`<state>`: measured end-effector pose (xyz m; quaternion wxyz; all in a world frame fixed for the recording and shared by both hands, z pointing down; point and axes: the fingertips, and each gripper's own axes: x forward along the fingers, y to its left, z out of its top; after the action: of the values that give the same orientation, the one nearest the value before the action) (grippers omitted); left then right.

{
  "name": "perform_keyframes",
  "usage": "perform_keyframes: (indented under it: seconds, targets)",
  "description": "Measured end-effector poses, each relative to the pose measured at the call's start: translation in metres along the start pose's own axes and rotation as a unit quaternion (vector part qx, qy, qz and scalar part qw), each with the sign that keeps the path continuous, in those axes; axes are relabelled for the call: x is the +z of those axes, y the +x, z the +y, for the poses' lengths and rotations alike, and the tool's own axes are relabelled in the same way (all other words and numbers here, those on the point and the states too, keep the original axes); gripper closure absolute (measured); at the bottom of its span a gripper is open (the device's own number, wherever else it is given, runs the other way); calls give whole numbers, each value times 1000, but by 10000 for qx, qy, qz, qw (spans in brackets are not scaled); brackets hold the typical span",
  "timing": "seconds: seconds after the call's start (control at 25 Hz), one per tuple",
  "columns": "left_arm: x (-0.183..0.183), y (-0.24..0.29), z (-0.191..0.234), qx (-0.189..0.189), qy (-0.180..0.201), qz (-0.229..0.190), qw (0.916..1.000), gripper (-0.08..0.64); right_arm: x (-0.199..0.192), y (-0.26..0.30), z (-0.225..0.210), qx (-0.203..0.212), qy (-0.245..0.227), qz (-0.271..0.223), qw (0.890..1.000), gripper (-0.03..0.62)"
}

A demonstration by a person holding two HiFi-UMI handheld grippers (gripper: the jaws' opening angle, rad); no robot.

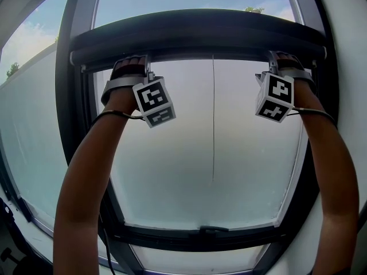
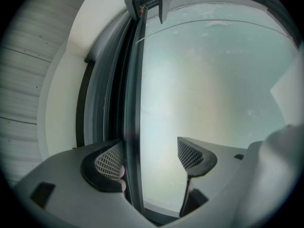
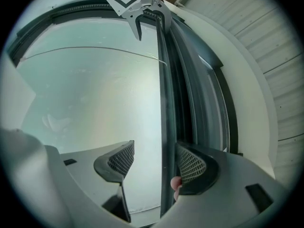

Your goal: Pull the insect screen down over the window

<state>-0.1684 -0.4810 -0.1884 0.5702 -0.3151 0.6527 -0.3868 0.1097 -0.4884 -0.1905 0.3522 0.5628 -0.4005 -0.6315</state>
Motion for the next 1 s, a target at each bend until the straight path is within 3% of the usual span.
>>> perform_keyframes:
  seconds: [0.24, 1.0]
  targets:
    - [-1, -3, -2, -14, 13, 29, 10000, 229, -1, -6, 5, 252, -109, 158, 9995, 336]
    - [-3, -47, -69, -786, -50, 3, 9969, 230, 0, -36, 72, 671, -132, 188, 9975, 336]
